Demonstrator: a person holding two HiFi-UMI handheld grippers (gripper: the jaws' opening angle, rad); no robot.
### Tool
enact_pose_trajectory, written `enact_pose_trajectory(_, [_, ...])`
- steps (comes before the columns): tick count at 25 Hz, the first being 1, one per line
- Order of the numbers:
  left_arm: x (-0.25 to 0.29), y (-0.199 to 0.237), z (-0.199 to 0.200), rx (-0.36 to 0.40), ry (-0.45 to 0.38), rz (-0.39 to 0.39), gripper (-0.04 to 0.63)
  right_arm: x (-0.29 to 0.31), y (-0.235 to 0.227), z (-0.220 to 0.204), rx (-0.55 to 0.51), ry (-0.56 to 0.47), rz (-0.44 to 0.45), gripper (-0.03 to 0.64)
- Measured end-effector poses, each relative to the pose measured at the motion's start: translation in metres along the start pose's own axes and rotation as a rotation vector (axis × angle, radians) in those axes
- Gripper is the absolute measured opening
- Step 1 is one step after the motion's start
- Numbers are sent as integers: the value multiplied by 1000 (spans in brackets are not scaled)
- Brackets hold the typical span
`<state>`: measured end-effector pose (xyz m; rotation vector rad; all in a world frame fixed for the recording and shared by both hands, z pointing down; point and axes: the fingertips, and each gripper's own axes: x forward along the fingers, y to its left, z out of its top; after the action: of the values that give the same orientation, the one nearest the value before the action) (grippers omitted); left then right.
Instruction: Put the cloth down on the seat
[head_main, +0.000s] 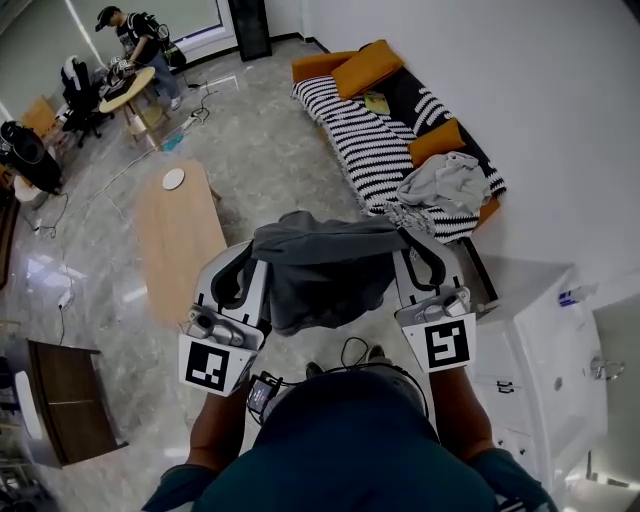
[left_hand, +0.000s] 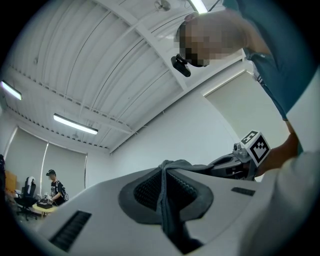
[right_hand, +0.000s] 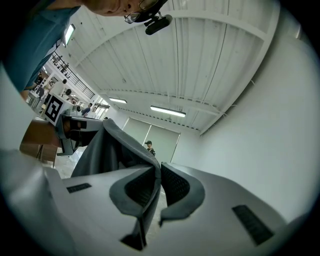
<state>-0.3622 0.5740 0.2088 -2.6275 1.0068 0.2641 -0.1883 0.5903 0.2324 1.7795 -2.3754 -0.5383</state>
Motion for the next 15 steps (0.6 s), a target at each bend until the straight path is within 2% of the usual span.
enact_pose_trajectory(7, [10, -3, -7, 9, 20, 42, 23, 9, -13, -8, 17, -17, 41, 35])
enact_pose_trajectory(15, [51, -26, -10, 33, 26, 77, 23, 12, -58, -24, 41, -38, 90, 35])
